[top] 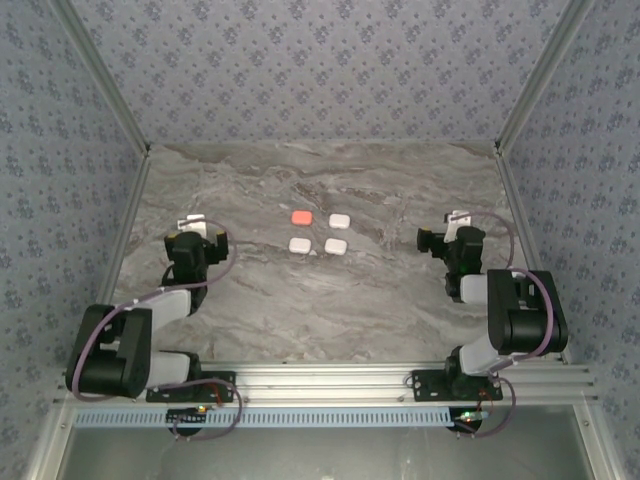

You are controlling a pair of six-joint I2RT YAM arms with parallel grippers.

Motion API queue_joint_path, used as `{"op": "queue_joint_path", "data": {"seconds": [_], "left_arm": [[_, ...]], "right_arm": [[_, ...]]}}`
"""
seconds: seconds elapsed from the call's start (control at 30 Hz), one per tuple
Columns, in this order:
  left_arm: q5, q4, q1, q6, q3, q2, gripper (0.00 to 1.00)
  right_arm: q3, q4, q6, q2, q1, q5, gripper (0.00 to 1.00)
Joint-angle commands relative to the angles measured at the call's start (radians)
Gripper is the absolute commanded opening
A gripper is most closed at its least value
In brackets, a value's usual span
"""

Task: Insert wireless bluetooth earbuds into charging case

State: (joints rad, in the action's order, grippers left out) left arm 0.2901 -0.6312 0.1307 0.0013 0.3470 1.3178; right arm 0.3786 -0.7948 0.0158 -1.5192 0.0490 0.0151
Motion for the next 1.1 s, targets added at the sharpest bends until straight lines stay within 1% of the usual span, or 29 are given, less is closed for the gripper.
{"op": "queue_joint_path", "data": {"seconds": [0.0, 0.07, 0.1, 0.13, 0.17, 0.2, 0.27, 0.3, 0.33, 0.37, 0.43, 1.07], "left_arm": [[-0.093, -0.184, -0.017, 0.074, 0.002, 0.072, 0.99], [-0.109, -0.264, -0.051, 0.045, -0.006, 0.142, 0.99], [-0.141, -0.276, -0.081, 0.015, -0.015, 0.149, 0.99], [-0.188, -0.339, -0.112, -0.005, -0.034, 0.177, 0.99], [-0.2, -0.405, -0.123, -0.016, -0.048, 0.213, 0.99], [-0.209, -0.425, -0.126, -0.014, -0.053, 0.222, 0.99], [-0.252, -0.31, -0.126, 0.0, -0.017, 0.199, 0.99], [-0.273, -0.298, -0.125, 0.009, -0.001, 0.209, 0.99], [-0.271, -0.219, -0.127, 0.009, 0.033, 0.208, 0.99], [-0.269, -0.183, -0.141, -0.006, 0.064, 0.213, 0.99], [-0.3, -0.186, -0.172, -0.04, 0.063, 0.214, 0.99], [-0.282, -0.183, -0.164, -0.034, 0.064, 0.215, 0.99]], "right_arm": [[0.014, -0.004, 0.003, -0.002, -0.004, -0.012, 1.0], [0.013, -0.005, 0.003, -0.002, -0.004, -0.014, 1.0], [0.014, -0.006, 0.003, -0.001, -0.006, -0.014, 1.0], [0.013, -0.004, 0.003, -0.002, -0.005, -0.014, 1.0], [0.014, -0.004, 0.004, -0.002, -0.006, -0.015, 1.0], [0.014, -0.005, 0.004, -0.002, -0.008, -0.015, 1.0], [0.014, -0.004, 0.004, -0.001, -0.007, -0.016, 1.0], [0.014, -0.004, 0.004, -0.001, -0.006, -0.017, 1.0], [0.013, -0.004, 0.004, -0.002, -0.006, -0.017, 1.0], [0.014, -0.004, 0.004, -0.001, -0.007, -0.017, 1.0], [0.014, -0.004, 0.007, -0.001, -0.011, -0.021, 1.0], [0.016, -0.002, 0.009, -0.001, -0.014, -0.028, 1.0]]}}
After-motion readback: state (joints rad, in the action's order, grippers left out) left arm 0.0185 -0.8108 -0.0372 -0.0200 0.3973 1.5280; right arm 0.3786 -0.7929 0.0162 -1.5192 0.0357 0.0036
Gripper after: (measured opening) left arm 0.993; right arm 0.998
